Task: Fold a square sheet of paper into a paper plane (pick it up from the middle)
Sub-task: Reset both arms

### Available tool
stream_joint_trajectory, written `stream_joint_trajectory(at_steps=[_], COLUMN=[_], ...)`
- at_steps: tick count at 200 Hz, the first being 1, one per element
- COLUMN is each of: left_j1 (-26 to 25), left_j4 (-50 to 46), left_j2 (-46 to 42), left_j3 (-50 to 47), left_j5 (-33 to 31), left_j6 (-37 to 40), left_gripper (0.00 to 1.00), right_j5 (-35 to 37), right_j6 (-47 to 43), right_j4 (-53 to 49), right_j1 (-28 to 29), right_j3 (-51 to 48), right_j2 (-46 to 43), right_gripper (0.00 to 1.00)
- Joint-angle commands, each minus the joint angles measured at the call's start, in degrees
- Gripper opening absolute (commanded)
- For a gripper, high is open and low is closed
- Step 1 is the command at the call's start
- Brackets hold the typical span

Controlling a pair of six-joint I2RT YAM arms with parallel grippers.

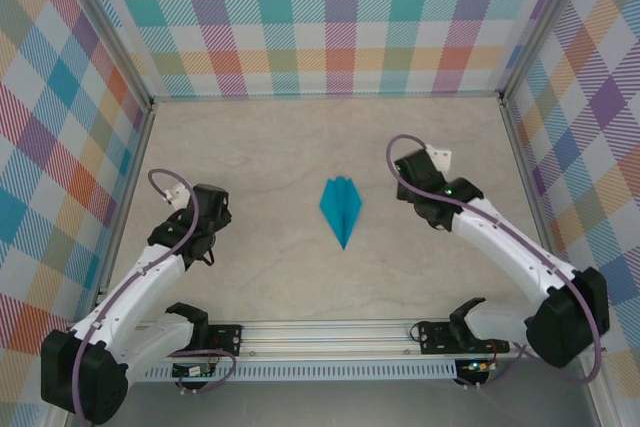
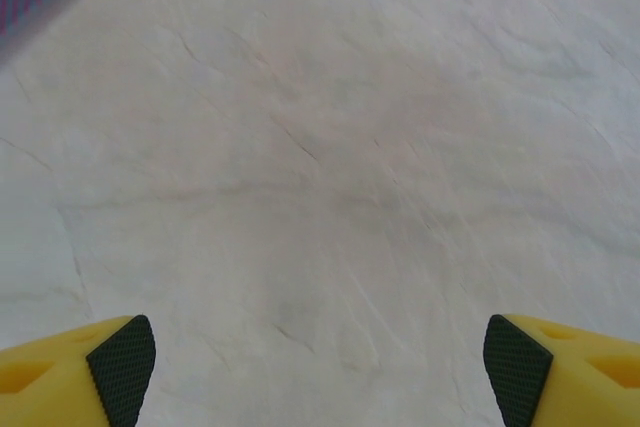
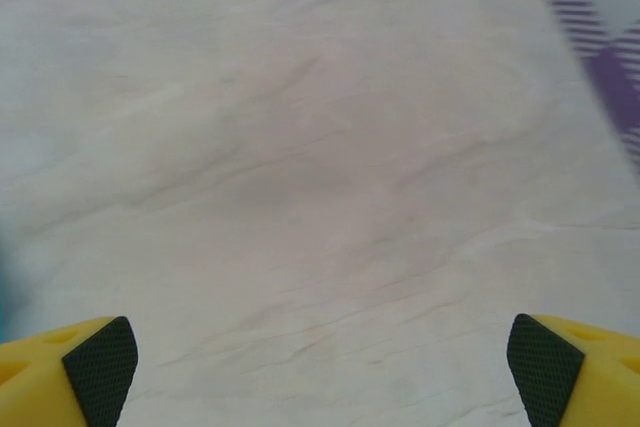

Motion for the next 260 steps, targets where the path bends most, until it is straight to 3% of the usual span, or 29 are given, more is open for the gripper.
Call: stream_joint_trajectory(at_steps=[1, 27, 47, 63, 86, 102, 129, 147, 156, 164, 204, 260], left_j1=[2.9, 5.7, 5.7, 6.2, 7.4, 8.6, 10.6, 10.9, 11.0, 11.8, 12.3, 12.4], left_j4=[13.4, 23.3, 33.7, 47.7, 61.2, 67.1, 74.6, 77.2, 80.5, 76.3, 77.4, 77.6], left_j2=[2.5, 7.5, 11.1, 13.6, 18.5, 21.4, 28.1, 33.5, 36.0, 34.7, 35.1, 35.1], left_j3=[-4.7, -5.1, -7.9, -12.6, -15.4, -15.6, -14.9, -13.7, -13.8, -13.0, -13.2, -13.2], left_j5=[-7.3, -5.0, -4.4, -3.0, 0.4, 3.3, 10.4, 17.7, 18.0, 19.6, 20.3, 20.3], left_j6=[12.5, 17.3, 22.5, 26.0, 28.8, 30.2, 31.9, 34.2, 34.6, 33.7, 33.7, 33.8], left_gripper=[0.9, 0.91, 0.94, 0.94, 0.95, 0.95, 0.95, 0.95, 0.95, 0.96, 1.0, 1.0], right_j5=[2.1, -10.3, -15.7, -19.5, -28.4, -30.8, -41.4, -45.8, -45.3, -46.1, -40.4, -40.6], right_j6=[-14.5, -19.8, -23.2, -23.3, -27.4, -30.0, -29.4, -29.3, -28.7, -28.5, -25.6, -25.6], right_j4=[18.2, 35.6, 47.5, 56.4, 69.2, 72.2, 77.7, 83.1, 86.2, 83.9, 83.0, 82.7], right_j1=[-6.4, -14.6, -17.6, -20.5, -21.2, -22.3, -26.4, -28.1, -28.3, -28.8, -29.2, -29.2], right_j3=[-10.4, -19.9, -24.1, -25.4, -27.9, -27.0, -28.3, -30.3, -31.0, -30.2, -29.6, -29.4], right_j2=[-1.8, -0.4, 3.0, 7.5, 8.9, 12.7, 15.4, 17.6, 19.3, 18.8, 19.1, 19.1], right_gripper=[1.0, 1.0, 1.0, 1.0, 1.0, 1.0, 1.0, 1.0, 1.0, 1.0, 1.0, 1.0])
